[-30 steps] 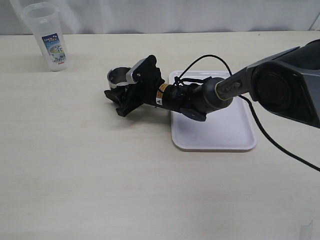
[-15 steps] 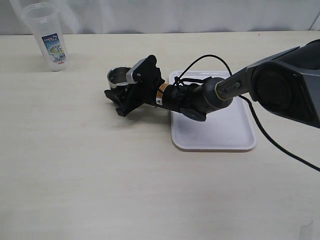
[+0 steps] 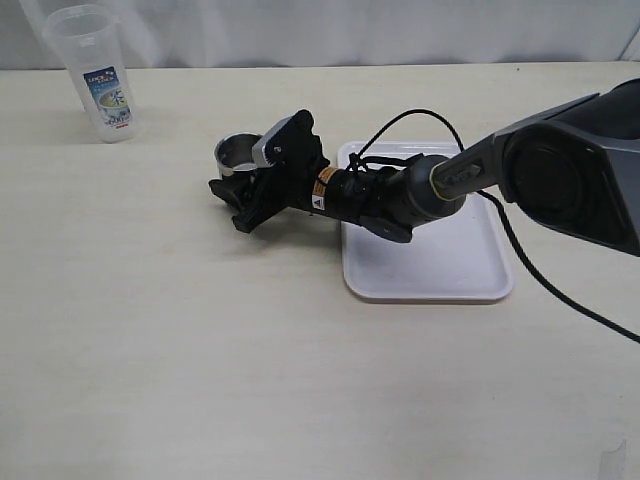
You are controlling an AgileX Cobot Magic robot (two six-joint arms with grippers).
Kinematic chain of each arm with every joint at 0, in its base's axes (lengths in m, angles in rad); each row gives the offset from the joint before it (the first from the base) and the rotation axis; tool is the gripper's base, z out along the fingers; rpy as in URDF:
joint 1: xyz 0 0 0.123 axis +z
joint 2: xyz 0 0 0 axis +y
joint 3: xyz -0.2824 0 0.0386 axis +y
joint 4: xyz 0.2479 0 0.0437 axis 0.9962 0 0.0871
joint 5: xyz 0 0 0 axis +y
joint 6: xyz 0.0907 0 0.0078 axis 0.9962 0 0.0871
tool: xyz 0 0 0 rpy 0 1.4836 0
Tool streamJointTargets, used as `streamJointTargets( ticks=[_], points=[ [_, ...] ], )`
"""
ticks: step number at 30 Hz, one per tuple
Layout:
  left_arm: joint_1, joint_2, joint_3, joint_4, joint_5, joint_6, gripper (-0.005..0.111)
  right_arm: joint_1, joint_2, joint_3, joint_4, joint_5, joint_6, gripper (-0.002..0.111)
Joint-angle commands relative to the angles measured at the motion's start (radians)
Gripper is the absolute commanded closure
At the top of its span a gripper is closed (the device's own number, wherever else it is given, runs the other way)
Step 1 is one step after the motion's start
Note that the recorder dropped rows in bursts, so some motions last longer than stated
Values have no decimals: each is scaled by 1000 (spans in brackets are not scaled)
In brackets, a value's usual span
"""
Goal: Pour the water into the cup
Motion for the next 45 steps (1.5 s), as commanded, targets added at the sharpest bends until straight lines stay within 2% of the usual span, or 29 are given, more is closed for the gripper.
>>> streamJointTargets(
  ticks=[1,21,22,24,31,34,45],
  points=[
    [-1,-2,3,10,2,-6,7,-1,-6,-1,10,-7,-4,77],
    [-1,-2,3,9,2,-6,7,-1,-6,-1,10,-7,-4,77],
    [-1,-2,3,9,2,-6,10,-1,-6,-1,10,-7,-4,77],
    [-1,-2,3,9,4,-6,22,-1,-6,-1,10,-7,-4,77],
    [-1,-2,3,9,7,-6,86,-1,-6,-1,10,-7,-4,77],
    [-1,-2,3,9,7,-6,106,-1,-6,-1,10,-7,-4,77],
    [-1,-2,3,9,7,-6,107,-1,-6,-1,10,-7,-4,77]
  ],
)
